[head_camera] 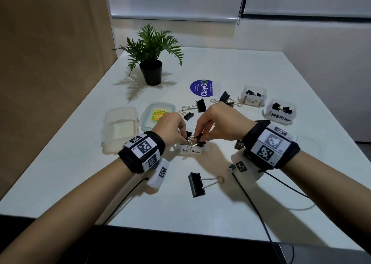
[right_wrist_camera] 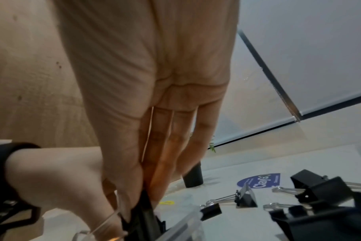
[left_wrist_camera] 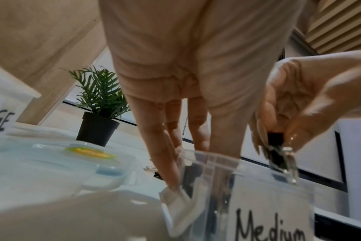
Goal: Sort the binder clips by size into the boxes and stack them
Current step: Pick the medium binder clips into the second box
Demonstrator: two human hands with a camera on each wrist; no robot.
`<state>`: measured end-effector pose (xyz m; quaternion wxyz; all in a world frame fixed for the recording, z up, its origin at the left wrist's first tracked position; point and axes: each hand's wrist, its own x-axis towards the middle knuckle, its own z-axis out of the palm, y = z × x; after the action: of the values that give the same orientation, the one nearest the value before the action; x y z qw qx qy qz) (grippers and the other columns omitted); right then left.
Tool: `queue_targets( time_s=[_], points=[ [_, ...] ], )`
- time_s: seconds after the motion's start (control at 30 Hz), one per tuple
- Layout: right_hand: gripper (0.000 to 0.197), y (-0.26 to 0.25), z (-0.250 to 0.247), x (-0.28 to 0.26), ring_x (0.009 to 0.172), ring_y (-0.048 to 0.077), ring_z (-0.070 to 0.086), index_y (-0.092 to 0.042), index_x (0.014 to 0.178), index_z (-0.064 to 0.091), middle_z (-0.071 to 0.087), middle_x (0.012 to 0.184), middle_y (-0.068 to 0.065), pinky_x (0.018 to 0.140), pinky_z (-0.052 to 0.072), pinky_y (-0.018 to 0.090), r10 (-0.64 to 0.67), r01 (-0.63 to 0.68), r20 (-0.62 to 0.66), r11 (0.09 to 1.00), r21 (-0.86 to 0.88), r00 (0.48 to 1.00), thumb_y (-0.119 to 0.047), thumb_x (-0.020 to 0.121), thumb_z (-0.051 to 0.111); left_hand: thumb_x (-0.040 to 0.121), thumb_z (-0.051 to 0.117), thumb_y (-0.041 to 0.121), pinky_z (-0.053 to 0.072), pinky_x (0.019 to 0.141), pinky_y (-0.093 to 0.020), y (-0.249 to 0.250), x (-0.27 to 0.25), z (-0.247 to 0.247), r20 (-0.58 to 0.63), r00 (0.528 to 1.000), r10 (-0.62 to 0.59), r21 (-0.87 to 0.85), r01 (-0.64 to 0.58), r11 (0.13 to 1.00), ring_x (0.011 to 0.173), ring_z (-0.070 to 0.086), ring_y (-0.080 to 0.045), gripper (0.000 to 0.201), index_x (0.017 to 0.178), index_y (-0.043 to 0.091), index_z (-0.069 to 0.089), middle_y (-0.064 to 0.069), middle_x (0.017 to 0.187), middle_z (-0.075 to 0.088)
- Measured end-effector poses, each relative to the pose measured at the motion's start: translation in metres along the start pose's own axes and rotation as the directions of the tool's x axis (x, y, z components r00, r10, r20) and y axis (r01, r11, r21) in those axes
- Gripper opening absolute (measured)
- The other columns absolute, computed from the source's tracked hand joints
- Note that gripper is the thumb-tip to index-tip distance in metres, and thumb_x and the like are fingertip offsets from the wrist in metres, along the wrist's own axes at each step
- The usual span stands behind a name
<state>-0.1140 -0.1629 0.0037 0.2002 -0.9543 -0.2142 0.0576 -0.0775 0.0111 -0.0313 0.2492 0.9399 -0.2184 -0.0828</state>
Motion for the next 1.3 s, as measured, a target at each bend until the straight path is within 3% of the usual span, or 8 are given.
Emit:
queue_targets(
  time_s=[0.13,0.27,0.6,0.77,0.9,1.03,1.17,1.3],
  points=[
    [0.014,-0.008,0.005,0.006,0.072,0.001,0.067,-0.025,0.077,0.075,0.070,0.067,-0.015,0.070,0.054,0.029,0.046,-0.047,-0.004,0.995,-0.091,0.999,-0.015,0.068,0.079,0.064,0.080,0.005,0.053,0.075,-0.033,-0.001,-0.002,0.000,-0.013,1.000,-0.002,0.013,0.002,1.000,0.069,0.059,-0.018,0.011,0.063,0.013,0.072,0.008,0.057,0.058],
    [0.008,-0.013,0.011,0.009,0.080,0.010,0.064,-0.028,0.078,0.072,0.067,0.073,-0.013,0.051,0.032,0.019,0.074,-0.085,-0.045,0.938,-0.337,0.996,-0.025,0.071,0.076,0.065,0.079,0.005,0.052,0.073,-0.033,-0.001,-0.003,-0.002,-0.019,1.000,0.012,0.029,-0.011,1.000,0.071,0.059,-0.019,0.009,0.065,0.010,0.073,0.009,0.056,0.055],
    [0.008,-0.023,0.028,0.013,0.081,0.025,0.063,-0.027,0.084,0.070,0.065,0.088,-0.002,0.055,0.028,0.023,0.154,-0.179,-0.090,0.821,-0.543,0.984,-0.023,0.079,0.065,0.065,0.079,0.006,0.053,0.072,-0.034,-0.002,-0.001,0.000,-0.009,0.999,0.040,0.039,-0.039,0.998,0.073,0.063,-0.022,0.012,0.063,0.014,0.070,-0.001,0.064,0.063],
    [0.017,-0.017,0.032,0.016,0.084,0.024,0.064,-0.025,0.092,0.061,0.062,0.093,-0.003,0.057,0.030,0.027,0.177,-0.242,-0.175,0.836,-0.493,0.968,-0.026,0.077,0.069,0.066,0.078,0.007,0.051,0.074,-0.033,-0.004,0.001,0.000,-0.006,0.999,0.050,0.066,-0.050,0.997,0.068,0.058,-0.017,0.013,0.064,0.015,0.068,0.008,0.057,0.055],
    [0.039,-0.009,0.032,0.012,0.087,0.025,0.062,-0.024,0.108,0.054,0.058,0.104,-0.003,0.056,0.031,0.028,0.204,-0.280,-0.226,0.879,-0.386,0.953,-0.033,0.075,0.074,0.068,0.079,0.012,0.053,0.078,-0.038,-0.009,0.005,-0.006,0.017,0.999,0.048,0.004,-0.048,0.999,0.065,0.057,-0.012,0.008,0.068,0.012,0.071,-0.001,0.074,0.070],
    [0.051,-0.003,0.030,0.008,0.077,0.027,0.056,-0.025,0.116,0.052,0.048,0.117,0.000,0.053,0.029,0.028,0.223,-0.294,-0.232,0.892,-0.343,0.947,-0.034,0.072,0.077,0.068,0.080,0.020,0.051,0.075,-0.033,-0.008,0.010,-0.009,0.045,0.999,0.032,0.033,-0.033,0.999,0.064,0.055,-0.005,0.006,0.071,0.019,0.075,0.007,0.075,0.069],
    [0.041,0.002,0.032,0.010,0.101,0.025,0.061,-0.025,0.118,0.060,0.062,0.115,-0.004,0.068,0.037,0.029,0.241,-0.298,-0.203,0.896,-0.329,0.949,-0.031,0.078,0.072,0.067,0.078,0.019,0.051,0.072,-0.034,-0.003,0.015,-0.004,0.010,1.000,0.006,0.121,-0.008,0.993,0.074,0.058,-0.012,0.006,0.071,0.022,0.074,0.011,0.071,0.063],
    [0.034,0.006,0.034,0.008,0.101,0.027,0.061,-0.023,0.113,0.064,0.065,0.111,0.001,0.069,0.041,0.031,0.284,-0.344,-0.222,0.884,-0.318,0.933,-0.026,0.079,0.070,0.069,0.081,0.026,0.051,0.070,-0.029,-0.003,0.028,-0.009,0.123,0.992,0.001,-0.007,0.000,1.000,0.066,0.057,-0.005,0.009,0.071,0.019,0.075,0.010,0.068,0.066]
  ],
)
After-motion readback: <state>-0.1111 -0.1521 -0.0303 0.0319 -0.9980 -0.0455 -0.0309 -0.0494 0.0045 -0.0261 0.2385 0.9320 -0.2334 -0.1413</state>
